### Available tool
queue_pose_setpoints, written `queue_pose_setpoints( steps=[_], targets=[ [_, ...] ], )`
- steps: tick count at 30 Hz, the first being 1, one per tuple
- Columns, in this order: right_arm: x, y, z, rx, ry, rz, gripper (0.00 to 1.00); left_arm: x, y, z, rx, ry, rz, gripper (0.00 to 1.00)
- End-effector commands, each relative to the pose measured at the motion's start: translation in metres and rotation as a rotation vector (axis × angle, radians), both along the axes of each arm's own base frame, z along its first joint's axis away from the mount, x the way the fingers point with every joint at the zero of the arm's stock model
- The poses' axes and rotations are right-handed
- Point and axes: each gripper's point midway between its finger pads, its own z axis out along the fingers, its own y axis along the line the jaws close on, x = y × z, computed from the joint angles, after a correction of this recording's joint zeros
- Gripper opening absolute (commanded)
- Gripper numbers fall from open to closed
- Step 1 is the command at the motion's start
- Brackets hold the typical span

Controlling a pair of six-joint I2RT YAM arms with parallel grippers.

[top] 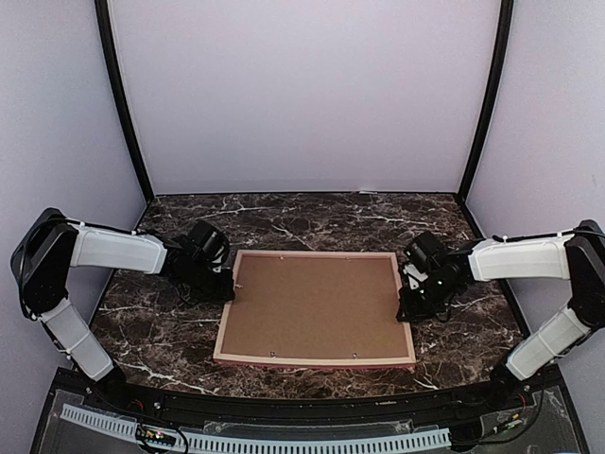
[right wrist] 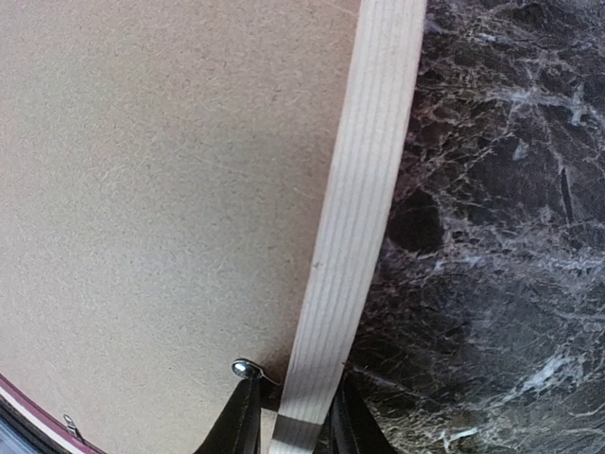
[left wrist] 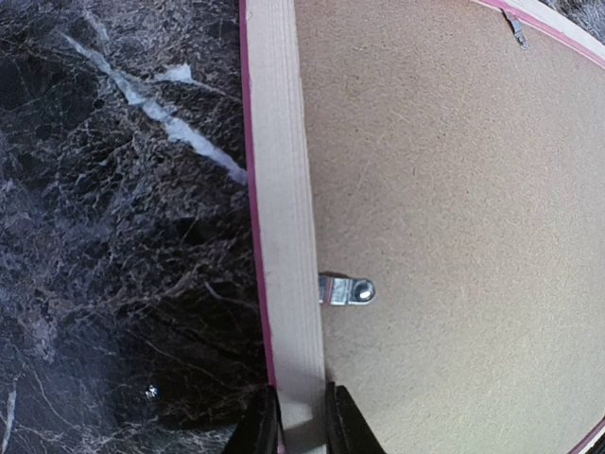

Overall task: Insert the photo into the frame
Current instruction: Press the fastener onto the backboard.

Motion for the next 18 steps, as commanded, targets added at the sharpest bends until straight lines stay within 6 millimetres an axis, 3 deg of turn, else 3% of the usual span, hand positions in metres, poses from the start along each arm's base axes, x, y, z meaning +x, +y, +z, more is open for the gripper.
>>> queue_pose_setpoints(
  steps=[1, 10, 15, 18],
  targets=[
    [0.011, 0.008, -0.004, 0.033, -0.018, 0.038, 0.22, -0.009, 0.001, -0.008, 0.019, 0.033, -0.018, 0.17],
    [0.026, 0.015, -0.001, 0.121, -0.002, 0.053, 0.20, -0.009, 0.002, -0.006, 0.018, 0.028, -0.015, 0.17],
    [0.028, 0.014, 0.004, 0.136, -0.008, 0.037, 0.43, -0.009, 0.003, -0.005, 0.018, 0.024, -0.007, 0.18],
    [0.024, 0.011, 0.008, 0.139, -0.011, 0.021, 0.51, -0.009, 0.004, -0.004, 0.018, 0.020, 0.000, 0.19]
  ],
)
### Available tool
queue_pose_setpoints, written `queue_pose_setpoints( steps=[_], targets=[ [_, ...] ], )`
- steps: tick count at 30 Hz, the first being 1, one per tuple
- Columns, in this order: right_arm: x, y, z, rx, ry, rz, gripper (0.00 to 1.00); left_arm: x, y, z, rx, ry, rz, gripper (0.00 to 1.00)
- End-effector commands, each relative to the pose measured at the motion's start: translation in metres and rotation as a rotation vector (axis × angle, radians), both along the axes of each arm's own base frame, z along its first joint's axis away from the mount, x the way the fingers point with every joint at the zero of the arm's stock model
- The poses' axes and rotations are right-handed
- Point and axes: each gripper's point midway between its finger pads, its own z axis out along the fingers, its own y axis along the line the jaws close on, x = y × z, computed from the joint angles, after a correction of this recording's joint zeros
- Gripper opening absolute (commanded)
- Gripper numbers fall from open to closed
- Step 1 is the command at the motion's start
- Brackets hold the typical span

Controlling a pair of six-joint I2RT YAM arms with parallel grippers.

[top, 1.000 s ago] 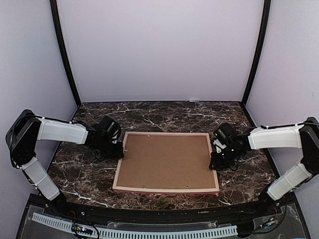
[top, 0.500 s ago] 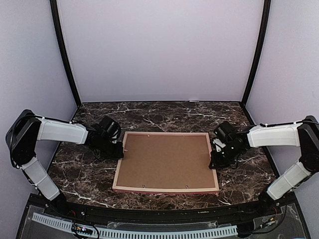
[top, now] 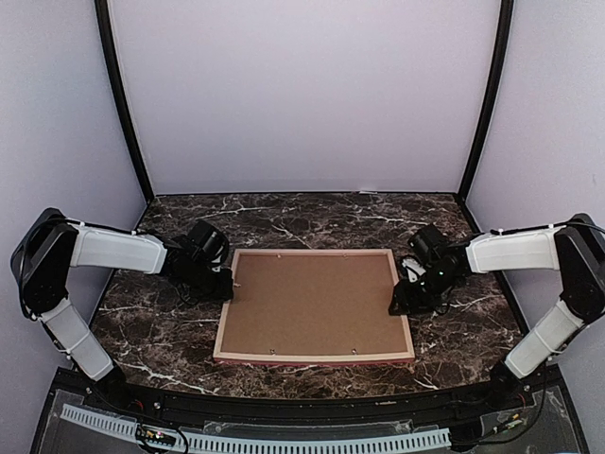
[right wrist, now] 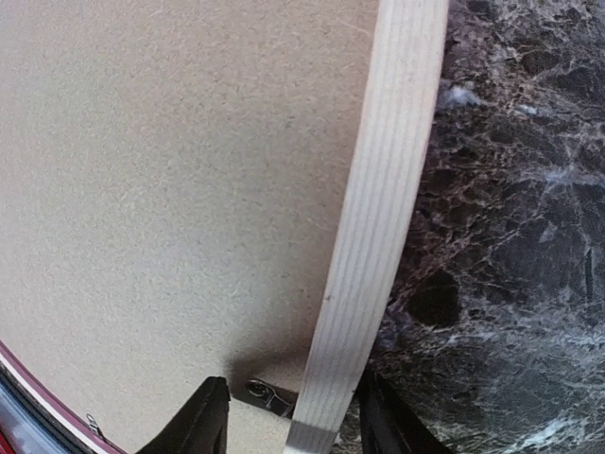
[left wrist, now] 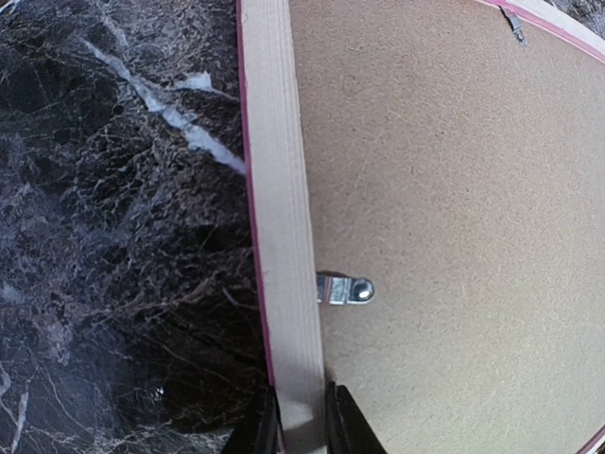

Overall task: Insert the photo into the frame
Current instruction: Press the fastener onto the backboard, then pick up the photo frame from the center of the board.

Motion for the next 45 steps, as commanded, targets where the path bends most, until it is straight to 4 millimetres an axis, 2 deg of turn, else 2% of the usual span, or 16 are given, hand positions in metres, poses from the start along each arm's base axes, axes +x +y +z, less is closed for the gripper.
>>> queue_pose_setpoints(
  steps=[1, 6, 11, 17, 20, 24, 27, 30, 31, 32, 33, 34, 38, 42, 45],
  targets=[
    [0.004, 0.003, 0.010, 0.035, -0.041, -0.014, 0.52, -0.012, 0.001, -0.003, -0.002, 0.031, -0.010, 0.19],
    [-0.011, -0.004, 0.013, 0.050, -0.026, -0.063, 0.56, -0.010, 0.001, 0.000, -0.006, 0.017, 0.006, 0.23],
    [-0.035, -0.011, 0.003, 0.026, 0.007, -0.100, 0.56, -0.008, 0.000, 0.006, -0.016, 0.000, 0.016, 0.30],
    [-0.046, -0.010, -0.001, 0.020, 0.008, -0.124, 0.55, 0.000, 0.005, 0.015, 0.004, -0.048, 0.039, 0.43],
    [-0.049, -0.011, -0.006, -0.001, 0.010, -0.123, 0.52, 0.004, 0.008, 0.023, 0.021, -0.074, 0.045, 0.52],
    [-0.050, -0.015, -0.011, -0.038, 0.007, -0.129, 0.41, 0.009, 0.013, 0.039, 0.050, -0.122, 0.036, 0.59],
    [-0.048, -0.020, -0.011, -0.065, -0.006, -0.140, 0.32, 0.009, 0.010, 0.052, 0.026, -0.157, 0.011, 0.68],
    [-0.042, -0.022, -0.008, -0.075, -0.032, -0.155, 0.28, 0.003, -0.002, 0.071, -0.073, -0.201, -0.032, 0.80],
    [-0.040, -0.022, -0.008, -0.076, -0.040, -0.158, 0.25, 0.001, -0.006, 0.073, -0.100, -0.222, -0.042, 0.90],
    [-0.037, -0.020, -0.007, -0.075, -0.049, -0.157, 0.22, -0.003, -0.014, 0.085, -0.160, -0.241, -0.068, 0.94],
    [-0.034, -0.018, -0.005, -0.072, -0.059, -0.155, 0.19, -0.007, -0.019, 0.088, -0.194, -0.259, -0.084, 0.98],
    [-0.031, -0.016, -0.006, -0.073, -0.060, -0.152, 0.17, -0.009, -0.028, 0.103, -0.251, -0.301, -0.106, 0.98],
    [-0.021, -0.005, -0.006, -0.055, -0.071, -0.122, 0.11, -0.027, -0.050, 0.124, -0.338, -0.377, -0.196, 0.99],
    [-0.014, -0.003, -0.012, -0.087, -0.063, -0.077, 0.00, -0.051, -0.081, 0.135, -0.350, -0.436, -0.339, 0.92],
    [-0.009, -0.002, -0.014, -0.099, -0.066, -0.057, 0.00, -0.063, -0.096, 0.132, -0.328, -0.467, -0.411, 0.89]
  ],
)
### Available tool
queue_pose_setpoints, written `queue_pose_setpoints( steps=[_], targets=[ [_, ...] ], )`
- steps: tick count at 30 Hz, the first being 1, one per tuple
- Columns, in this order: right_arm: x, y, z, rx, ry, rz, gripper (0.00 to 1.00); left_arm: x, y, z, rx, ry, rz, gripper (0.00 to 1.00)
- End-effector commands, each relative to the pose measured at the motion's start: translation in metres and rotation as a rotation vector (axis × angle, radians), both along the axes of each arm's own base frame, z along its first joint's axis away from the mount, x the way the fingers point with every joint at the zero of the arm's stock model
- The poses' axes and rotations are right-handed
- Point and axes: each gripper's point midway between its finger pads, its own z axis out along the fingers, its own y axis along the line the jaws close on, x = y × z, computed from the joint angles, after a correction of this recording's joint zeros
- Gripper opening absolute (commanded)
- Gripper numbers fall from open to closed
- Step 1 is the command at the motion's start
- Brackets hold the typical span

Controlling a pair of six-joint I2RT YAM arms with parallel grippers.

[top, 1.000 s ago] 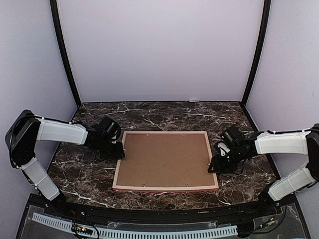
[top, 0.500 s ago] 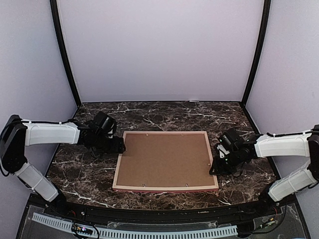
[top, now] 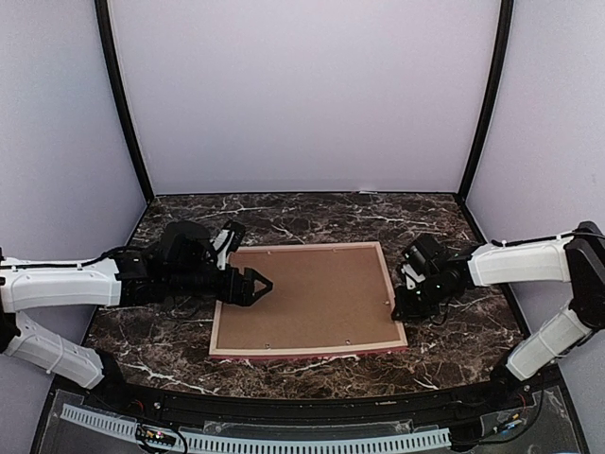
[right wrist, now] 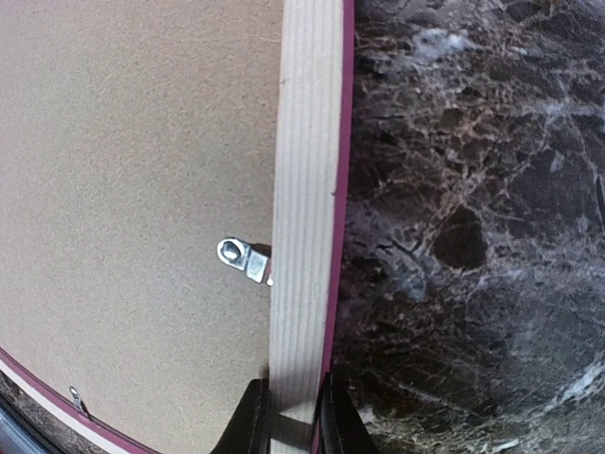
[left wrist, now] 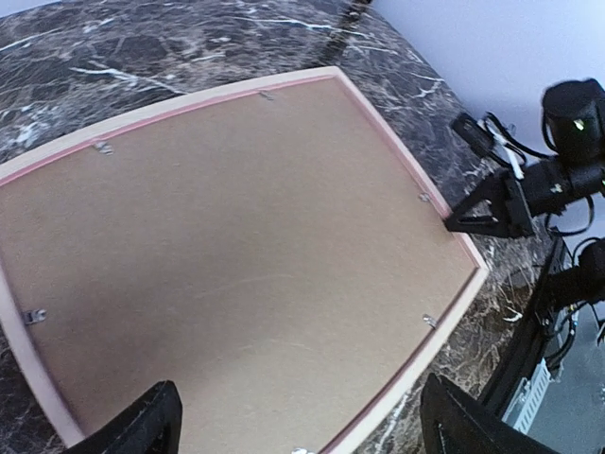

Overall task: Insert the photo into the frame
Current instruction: Pick up the photo frame from the center of the board.

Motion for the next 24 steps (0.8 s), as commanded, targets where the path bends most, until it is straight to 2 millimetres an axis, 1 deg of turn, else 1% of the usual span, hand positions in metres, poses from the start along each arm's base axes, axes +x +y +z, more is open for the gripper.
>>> queue_pose_setpoints(
  steps=[1, 2, 5, 8, 10, 11, 12, 13, 14, 15, 16, 17, 18, 19, 21, 22, 23, 24],
  targets=[
    [0.010, -0.005, -0.012, -0.065, -0.015, 0.045, 0.00, -0.018, -0.027, 0.007, 0.002, -0.113, -0.121, 0.89],
    [0.013, -0.003, -0.012, -0.065, -0.019, 0.049, 0.00, -0.019, -0.031, 0.004, 0.008, -0.121, -0.129, 0.89],
    [0.019, 0.002, -0.014, -0.058, -0.032, 0.061, 0.00, -0.031, -0.044, -0.004, 0.024, -0.135, -0.176, 0.88],
    [0.026, 0.006, -0.015, -0.045, -0.057, 0.058, 0.00, -0.036, -0.054, -0.005, 0.030, -0.160, -0.197, 0.88],
    [0.028, 0.008, -0.016, -0.032, -0.065, 0.054, 0.00, -0.038, -0.062, 0.001, 0.043, -0.183, -0.211, 0.89],
    [0.028, 0.010, -0.016, -0.021, -0.063, 0.054, 0.00, -0.040, -0.066, 0.000, 0.063, -0.199, -0.227, 0.89],
    [0.027, 0.011, -0.015, -0.009, -0.062, 0.055, 0.00, -0.041, -0.069, 0.006, 0.080, -0.223, -0.245, 0.90],
    [0.026, 0.013, -0.013, 0.003, -0.057, 0.059, 0.00, -0.043, -0.072, 0.006, 0.105, -0.242, -0.251, 0.90],
    [0.025, 0.015, -0.011, 0.016, -0.051, 0.064, 0.00, -0.048, -0.078, 0.011, 0.131, -0.277, -0.285, 0.92],
    [0.023, 0.017, -0.008, 0.025, -0.044, 0.072, 0.00, -0.046, -0.078, 0.012, 0.161, -0.303, -0.277, 0.92],
    [0.021, 0.018, -0.005, 0.030, -0.035, 0.079, 0.00, -0.051, -0.083, 0.016, 0.187, -0.340, -0.305, 0.94],
    [0.019, 0.019, -0.002, 0.033, -0.028, 0.089, 0.00, -0.050, -0.083, 0.016, 0.214, -0.367, -0.298, 0.94],
    [0.019, 0.020, 0.004, 0.036, -0.028, 0.098, 0.00, -0.055, -0.088, 0.019, 0.232, -0.402, -0.327, 0.98],
    [0.018, 0.020, 0.009, 0.031, -0.022, 0.106, 0.00, -0.054, -0.089, 0.019, 0.248, -0.425, -0.325, 0.99],
    [0.016, 0.019, 0.020, 0.023, -0.015, 0.124, 0.00, -0.061, -0.095, 0.018, 0.275, -0.478, -0.358, 0.99],
    [0.014, 0.019, 0.025, 0.019, -0.005, 0.133, 0.00, -0.067, -0.097, 0.012, 0.302, -0.505, -0.385, 0.99],
    [0.013, 0.020, 0.031, 0.024, 0.002, 0.144, 0.00, -0.070, -0.100, 0.013, 0.300, -0.522, -0.390, 0.99],
    [0.011, 0.021, 0.037, 0.028, 0.012, 0.154, 0.00, -0.076, -0.102, 0.006, 0.341, -0.557, -0.427, 0.99]
  ],
)
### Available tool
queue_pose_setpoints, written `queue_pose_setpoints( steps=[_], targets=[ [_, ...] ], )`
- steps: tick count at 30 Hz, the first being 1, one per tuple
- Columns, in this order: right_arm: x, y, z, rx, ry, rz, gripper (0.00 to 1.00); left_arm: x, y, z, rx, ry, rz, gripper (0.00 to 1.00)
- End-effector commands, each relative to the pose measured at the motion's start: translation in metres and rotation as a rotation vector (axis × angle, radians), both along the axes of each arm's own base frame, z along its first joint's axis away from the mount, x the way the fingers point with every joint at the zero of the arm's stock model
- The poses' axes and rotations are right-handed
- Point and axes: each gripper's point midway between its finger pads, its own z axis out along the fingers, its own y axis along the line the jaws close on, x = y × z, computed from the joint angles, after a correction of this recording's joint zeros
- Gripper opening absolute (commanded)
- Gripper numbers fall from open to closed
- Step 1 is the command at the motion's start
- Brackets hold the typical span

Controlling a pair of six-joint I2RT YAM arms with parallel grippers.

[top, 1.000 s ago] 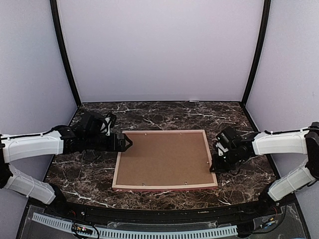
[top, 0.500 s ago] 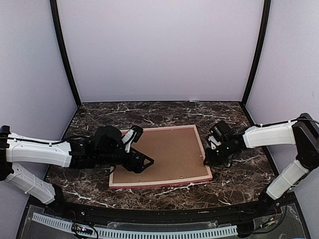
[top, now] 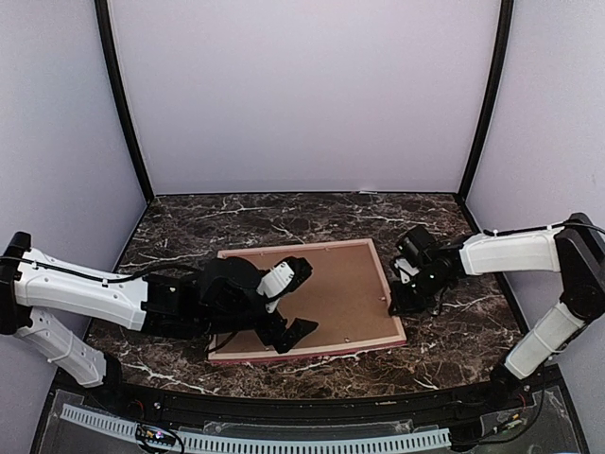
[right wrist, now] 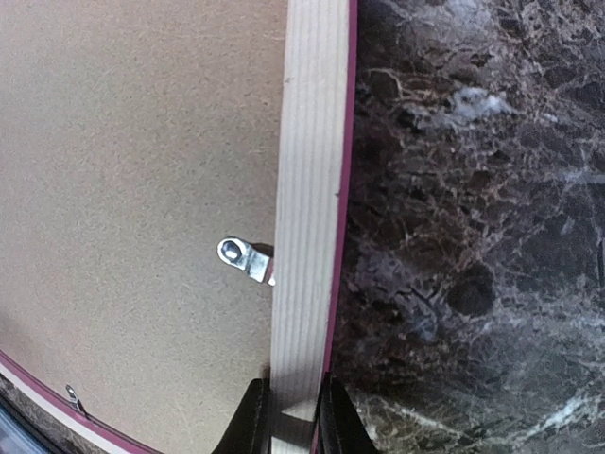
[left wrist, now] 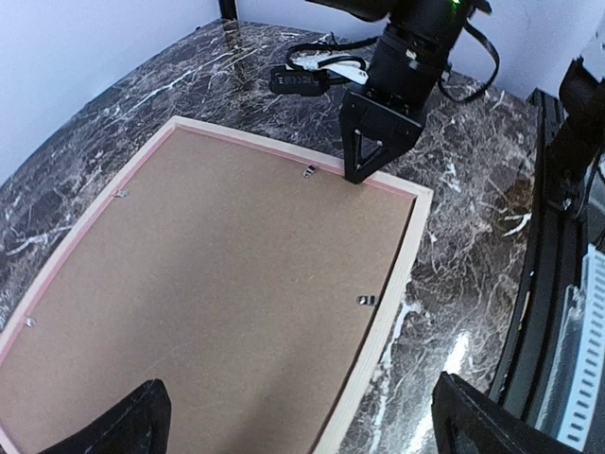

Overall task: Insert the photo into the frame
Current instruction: Pick up the photo frame from the center of the board, then pass from the right arm to the left

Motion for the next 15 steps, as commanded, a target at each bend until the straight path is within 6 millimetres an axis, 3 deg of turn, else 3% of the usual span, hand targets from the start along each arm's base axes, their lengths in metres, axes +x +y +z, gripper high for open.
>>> queue_pose_setpoints(
  steps=[1, 8, 15],
  targets=[
    [-0.005, 0.010, 0.039, 0.040, 0.019, 0.080, 0.00, -0.009, -0.006, -0.012, 0.123, -0.177, -0.065, 0.99],
    [-0.012, 0.028, 0.071, 0.111, 0.096, 0.126, 0.00, -0.045, -0.024, -0.045, 0.294, -0.321, -0.176, 0.99],
    [-0.024, 0.033, 0.089, 0.145, 0.161, 0.139, 0.00, -0.038, -0.023, -0.068, 0.504, -0.470, -0.122, 0.99]
  ],
)
